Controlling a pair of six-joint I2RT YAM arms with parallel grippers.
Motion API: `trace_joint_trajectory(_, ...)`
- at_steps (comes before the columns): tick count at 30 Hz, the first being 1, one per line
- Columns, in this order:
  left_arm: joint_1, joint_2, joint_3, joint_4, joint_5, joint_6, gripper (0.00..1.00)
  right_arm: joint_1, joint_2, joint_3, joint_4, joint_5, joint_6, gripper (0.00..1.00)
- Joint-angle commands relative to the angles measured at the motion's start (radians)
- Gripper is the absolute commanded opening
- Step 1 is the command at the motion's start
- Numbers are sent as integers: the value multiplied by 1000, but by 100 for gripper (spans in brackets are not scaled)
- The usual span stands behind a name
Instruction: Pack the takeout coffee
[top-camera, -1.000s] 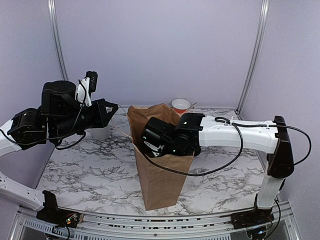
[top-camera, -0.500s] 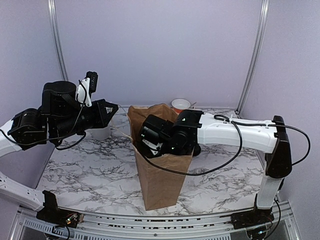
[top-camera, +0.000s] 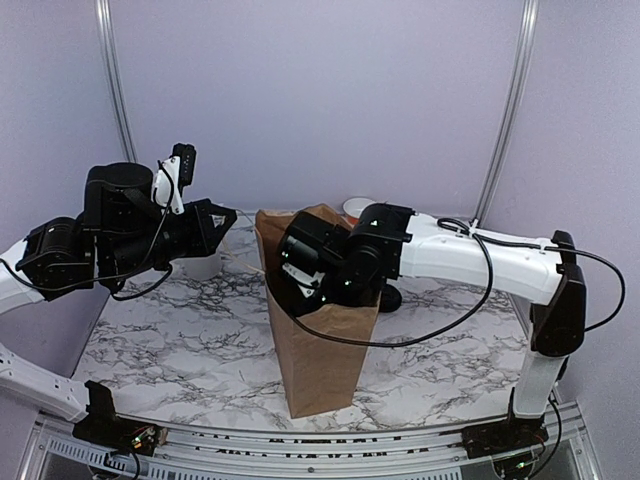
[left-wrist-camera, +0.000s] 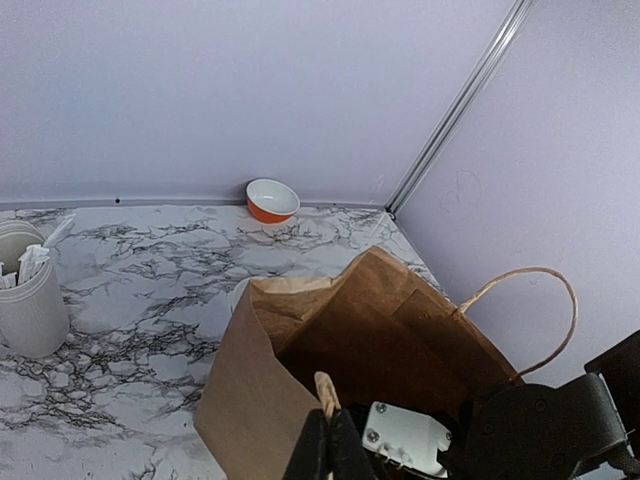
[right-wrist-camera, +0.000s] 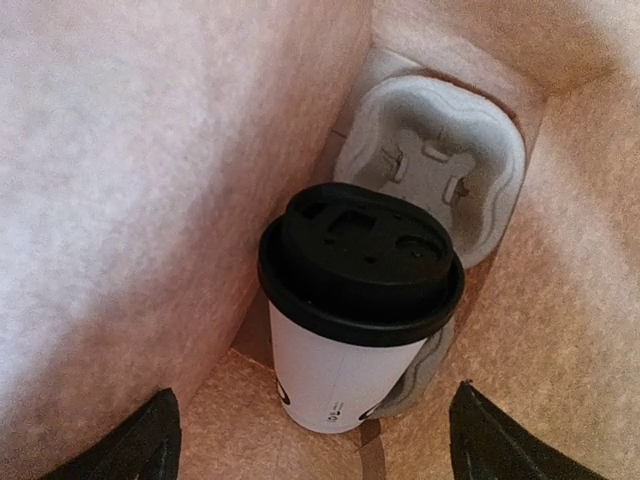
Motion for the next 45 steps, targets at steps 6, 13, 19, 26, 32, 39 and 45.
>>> trace_joint_trajectory(6,-2,-9,-11,22,-7,12,0,11,-25,102,-46,42,6,90)
trace_joint_trajectory(13,-1,-9,-13,27,-15,16,0,11,-20,151,-65,77,3,90)
trace_joint_trajectory(19,0,-12,-22,25,-31,17,0,7,-11,221,-73,113,-8,90)
trace_joint_trajectory(26,0,-17,-23,25,-36,16,0,0,1,298,-72,138,-31,90)
trace_joint_trajectory(32,1,-12,-16,18,-38,21,0,-4,16,367,-61,154,-61,90)
trace_joint_trajectory(39,4,-10,4,-2,-58,25,0,-7,15,439,5,161,-109,90)
trace_joint_trajectory(45,20,-5,24,-20,-48,31,1,-11,-5,452,82,161,-146,90)
